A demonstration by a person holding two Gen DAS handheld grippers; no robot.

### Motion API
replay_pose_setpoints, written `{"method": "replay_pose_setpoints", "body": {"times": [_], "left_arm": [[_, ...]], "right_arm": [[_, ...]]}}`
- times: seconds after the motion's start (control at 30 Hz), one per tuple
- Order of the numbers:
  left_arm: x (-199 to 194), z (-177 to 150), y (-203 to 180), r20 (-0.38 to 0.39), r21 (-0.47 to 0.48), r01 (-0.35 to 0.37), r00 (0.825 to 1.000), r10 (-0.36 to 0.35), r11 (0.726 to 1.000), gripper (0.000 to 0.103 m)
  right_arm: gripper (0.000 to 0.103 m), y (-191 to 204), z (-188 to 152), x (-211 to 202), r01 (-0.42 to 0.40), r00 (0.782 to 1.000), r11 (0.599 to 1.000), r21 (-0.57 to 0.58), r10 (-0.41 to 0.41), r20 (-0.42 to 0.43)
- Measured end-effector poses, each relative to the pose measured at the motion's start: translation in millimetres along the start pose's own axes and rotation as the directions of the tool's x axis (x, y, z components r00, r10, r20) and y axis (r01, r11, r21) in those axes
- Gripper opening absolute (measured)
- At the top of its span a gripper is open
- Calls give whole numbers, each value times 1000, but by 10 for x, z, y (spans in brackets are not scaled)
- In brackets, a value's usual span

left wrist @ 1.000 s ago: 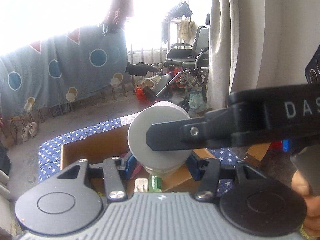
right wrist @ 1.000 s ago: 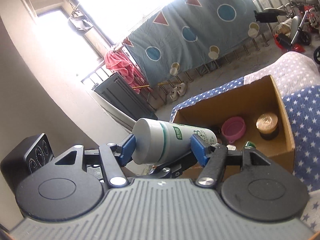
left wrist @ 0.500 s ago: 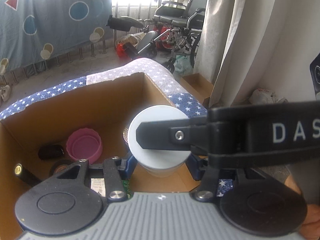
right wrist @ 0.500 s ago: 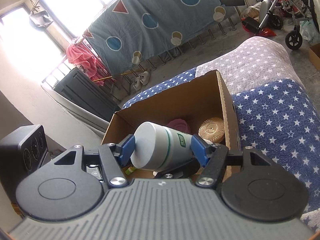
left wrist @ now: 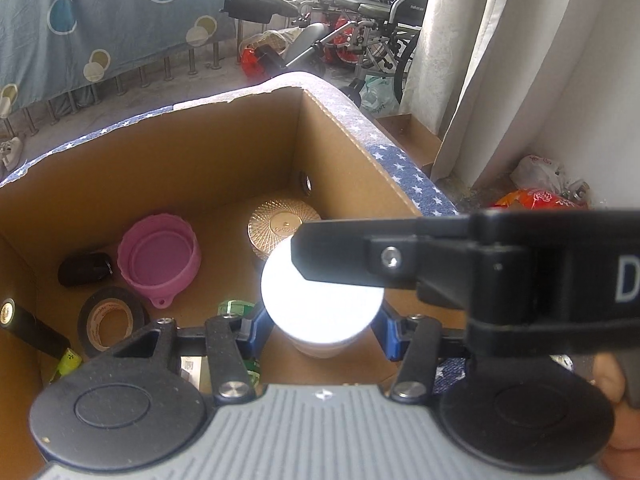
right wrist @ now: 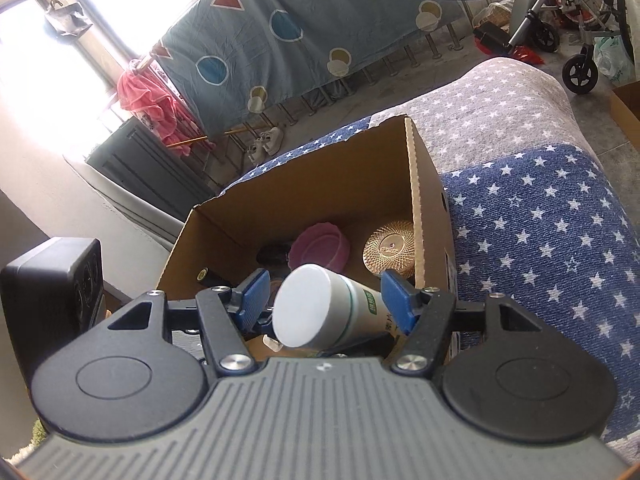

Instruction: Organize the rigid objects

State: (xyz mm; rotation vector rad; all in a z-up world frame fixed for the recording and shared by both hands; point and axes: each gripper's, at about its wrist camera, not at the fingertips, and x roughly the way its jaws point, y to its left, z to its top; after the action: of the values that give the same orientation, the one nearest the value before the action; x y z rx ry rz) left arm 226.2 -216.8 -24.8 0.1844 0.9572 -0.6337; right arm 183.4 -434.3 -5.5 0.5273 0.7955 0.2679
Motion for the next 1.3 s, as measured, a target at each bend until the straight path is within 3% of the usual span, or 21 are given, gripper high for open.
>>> {"method": "replay_pose_setpoints", "body": {"times": [0.47,0.73,1.3], "left_arm": [[-250,-60,-149,53,29,-46,998,44,999,70],[-562,-168,-234,97,25,-122,988,119,992,82],[-1128,-405,-409,157,32,-172,974,165,985,87]], "right_arm": [[62,-18,-100,-333,-27,998,998,48,24,52],[63,22,-210,-567,-50,996,996,71,44,84],[66,239,-502,-1041,-70,990,994,87,59,131]]}}
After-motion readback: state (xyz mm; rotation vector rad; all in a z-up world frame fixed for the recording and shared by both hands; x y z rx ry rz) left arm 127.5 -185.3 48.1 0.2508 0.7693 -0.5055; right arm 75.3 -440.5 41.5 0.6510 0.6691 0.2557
